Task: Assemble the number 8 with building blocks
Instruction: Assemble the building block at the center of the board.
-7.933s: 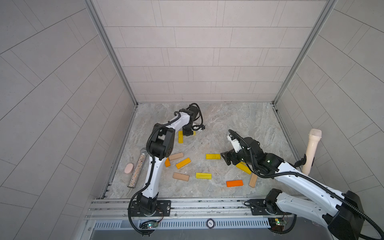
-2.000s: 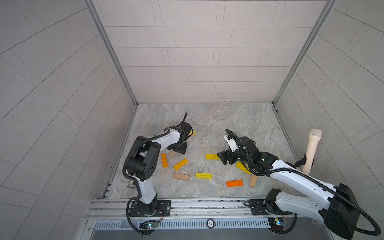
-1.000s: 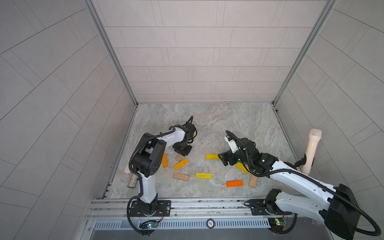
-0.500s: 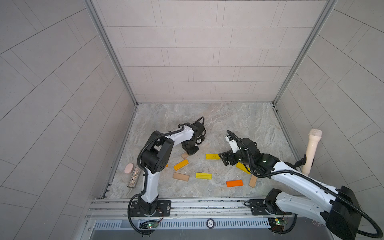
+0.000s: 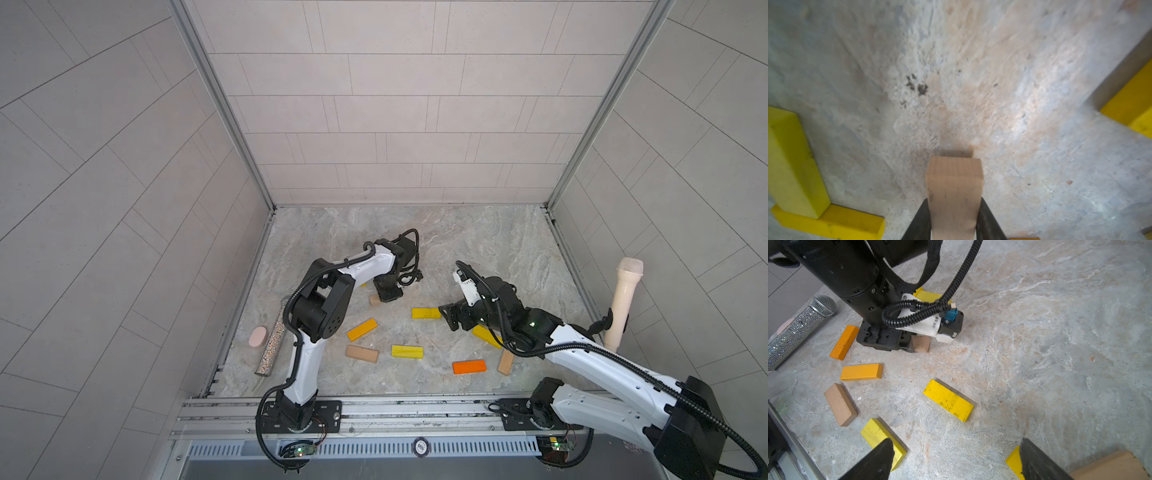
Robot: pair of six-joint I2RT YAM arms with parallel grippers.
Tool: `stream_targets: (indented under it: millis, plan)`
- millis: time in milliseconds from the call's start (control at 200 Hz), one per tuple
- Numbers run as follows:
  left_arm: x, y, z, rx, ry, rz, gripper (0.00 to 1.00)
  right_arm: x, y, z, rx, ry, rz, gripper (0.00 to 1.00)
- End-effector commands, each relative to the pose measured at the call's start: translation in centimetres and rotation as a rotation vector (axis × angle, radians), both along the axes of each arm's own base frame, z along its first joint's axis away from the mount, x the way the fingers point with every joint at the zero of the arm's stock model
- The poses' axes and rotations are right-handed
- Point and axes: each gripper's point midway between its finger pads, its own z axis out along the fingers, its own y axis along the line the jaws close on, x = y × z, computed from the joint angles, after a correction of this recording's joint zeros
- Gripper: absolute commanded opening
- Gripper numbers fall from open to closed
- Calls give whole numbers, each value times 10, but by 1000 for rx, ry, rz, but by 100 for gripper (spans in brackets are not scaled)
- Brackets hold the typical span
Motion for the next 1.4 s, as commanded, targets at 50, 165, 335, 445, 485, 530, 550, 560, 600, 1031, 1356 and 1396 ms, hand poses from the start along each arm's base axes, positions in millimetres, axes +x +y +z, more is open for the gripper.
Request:
stream_targets:
  millis: [50,165,335,445,485,530,550,560,600,1031,1356,1396]
  plan:
    - [4,-6,0,9,23,-129,25,0,-1,3,-13,-9,-1,96]
    - [7,-4,-3,33,27,-167,25,0,-2,2,-16,-9,-1,96]
    - [14,-3,-3,39,1,-194,27,0,-2,1,-15,-7,-3,96]
    - [20,3,-5,84,-18,-215,27,0,-2,-1,-18,-3,-3,96]
    - [22,5,-5,95,-25,-223,28,0,-1,-2,-18,-2,-1,96]
    - [23,8,-8,100,-25,-225,28,1,-1,-2,-17,-2,-2,96]
    - [24,8,-7,97,-27,-226,29,0,-1,-2,-16,-1,-1,96]
    - [24,8,-7,97,-27,-228,29,0,-1,-2,-15,-1,-1,96]
    - [26,9,-8,92,-34,-228,29,0,-1,-2,-13,-1,-1,96]
    - [33,16,-11,105,-49,-261,32,0,0,-5,-9,6,-3,96]
    - [36,22,-14,112,-50,-255,36,1,1,-5,-11,9,1,96]
    - [36,22,-15,115,-48,-257,36,1,1,-5,-12,10,1,96]
